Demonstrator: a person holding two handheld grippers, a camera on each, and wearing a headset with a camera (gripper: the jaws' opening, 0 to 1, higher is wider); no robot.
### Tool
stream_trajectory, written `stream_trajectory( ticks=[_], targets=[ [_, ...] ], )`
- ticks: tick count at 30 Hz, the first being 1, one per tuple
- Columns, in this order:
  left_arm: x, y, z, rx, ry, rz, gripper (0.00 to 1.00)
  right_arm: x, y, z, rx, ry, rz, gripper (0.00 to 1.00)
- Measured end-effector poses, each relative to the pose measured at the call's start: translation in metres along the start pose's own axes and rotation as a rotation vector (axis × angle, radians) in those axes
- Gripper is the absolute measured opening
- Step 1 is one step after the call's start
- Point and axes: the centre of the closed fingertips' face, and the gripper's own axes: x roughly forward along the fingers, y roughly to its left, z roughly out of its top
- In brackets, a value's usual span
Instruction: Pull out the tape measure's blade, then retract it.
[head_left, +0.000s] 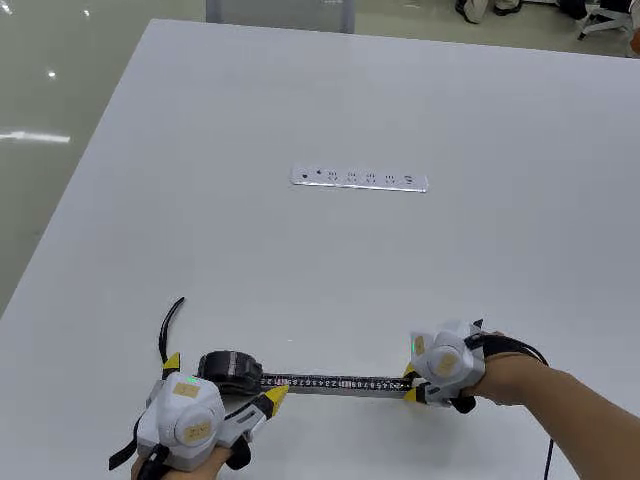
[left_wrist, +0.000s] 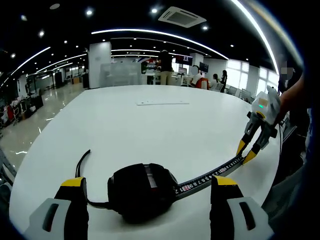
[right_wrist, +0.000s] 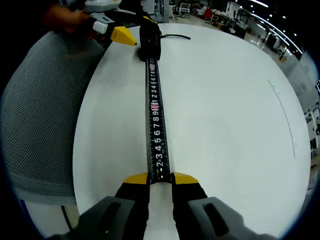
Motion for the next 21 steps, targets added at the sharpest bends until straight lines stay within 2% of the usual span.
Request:
stream_trajectory(
  ticks=[5,9,14,17,21],
  targets=[
    [0.0011,-0.0039,-0.0025,0.003,0.008,-0.012,1.0,0.0002,0.0007,-0.0002,0.014,0.004,-0.005,0.15],
    [0.0011,-0.0027,-0.0024,-0.008,0.008,-0.008,0.99,0.0001,0.0014,0.0001,0.006,0.01,-0.006,0.14],
    [0.0019,0.0008,-0.0066,-0.028,0.021,0.002,0.99,0.0013,0.0026,0.0018,-0.022,0.052,-0.002,0.14],
    [0.0021,0.0,-0.0068,-0.026,0.018,0.004,0.96,0.0018,0.0013,0.0008,-0.029,0.067,0.009,0.14],
    [0.0054,-0.0003,-0.0075,-0.04,0.014,0.008,0.89,0.0015,0.0007,0.0002,0.001,0.063,0.003,0.14]
  ],
)
